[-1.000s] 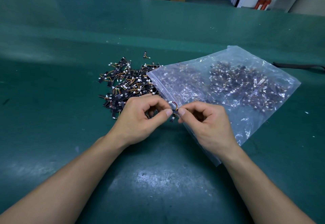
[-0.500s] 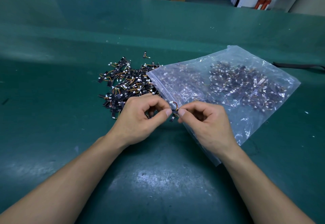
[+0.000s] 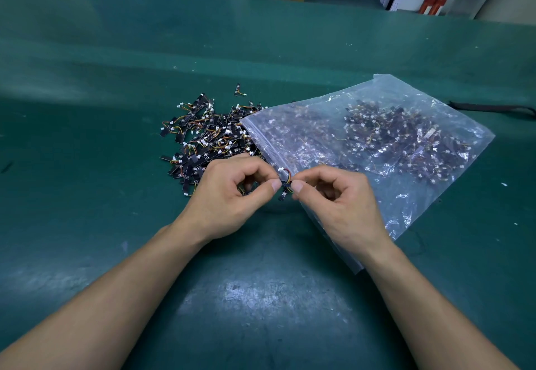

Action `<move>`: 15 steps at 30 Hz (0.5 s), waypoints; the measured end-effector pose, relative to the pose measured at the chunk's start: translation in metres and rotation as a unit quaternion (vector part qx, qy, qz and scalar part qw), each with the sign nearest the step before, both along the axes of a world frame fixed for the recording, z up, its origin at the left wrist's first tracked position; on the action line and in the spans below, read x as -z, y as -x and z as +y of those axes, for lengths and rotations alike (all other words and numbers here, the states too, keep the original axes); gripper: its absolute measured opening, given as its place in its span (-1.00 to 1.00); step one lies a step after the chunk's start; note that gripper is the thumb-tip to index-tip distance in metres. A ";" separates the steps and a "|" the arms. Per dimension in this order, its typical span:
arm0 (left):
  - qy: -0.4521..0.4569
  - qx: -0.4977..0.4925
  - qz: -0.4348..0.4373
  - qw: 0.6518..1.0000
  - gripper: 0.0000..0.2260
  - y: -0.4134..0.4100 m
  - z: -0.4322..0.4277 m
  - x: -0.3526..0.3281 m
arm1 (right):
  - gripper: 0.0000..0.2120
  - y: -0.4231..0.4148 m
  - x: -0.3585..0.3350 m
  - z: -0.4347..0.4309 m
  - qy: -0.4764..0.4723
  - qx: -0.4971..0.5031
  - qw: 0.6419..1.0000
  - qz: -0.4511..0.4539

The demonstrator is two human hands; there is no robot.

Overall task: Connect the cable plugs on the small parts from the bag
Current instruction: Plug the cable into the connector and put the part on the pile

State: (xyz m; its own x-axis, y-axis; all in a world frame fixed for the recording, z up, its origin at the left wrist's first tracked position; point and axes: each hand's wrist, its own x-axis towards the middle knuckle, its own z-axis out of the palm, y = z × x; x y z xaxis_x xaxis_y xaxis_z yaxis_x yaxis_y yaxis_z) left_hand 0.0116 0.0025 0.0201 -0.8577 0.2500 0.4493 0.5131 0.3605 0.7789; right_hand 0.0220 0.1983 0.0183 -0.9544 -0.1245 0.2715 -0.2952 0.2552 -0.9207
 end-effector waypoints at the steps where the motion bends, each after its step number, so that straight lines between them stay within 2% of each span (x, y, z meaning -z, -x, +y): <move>1: 0.001 0.000 -0.001 1.000 -0.92 0.000 0.000 0.000 | -0.86 0.000 0.000 0.000 -0.001 -0.002 1.000 0.001; 10: -0.006 0.003 -0.005 1.000 -0.95 0.000 0.000 -0.001 | -0.88 -0.002 -0.004 -0.001 -0.022 0.007 1.000 0.011; 15: -0.005 -0.004 -0.003 1.000 -0.90 -0.001 0.000 0.000 | -0.89 -0.002 -0.005 -0.001 -0.016 0.004 1.000 0.006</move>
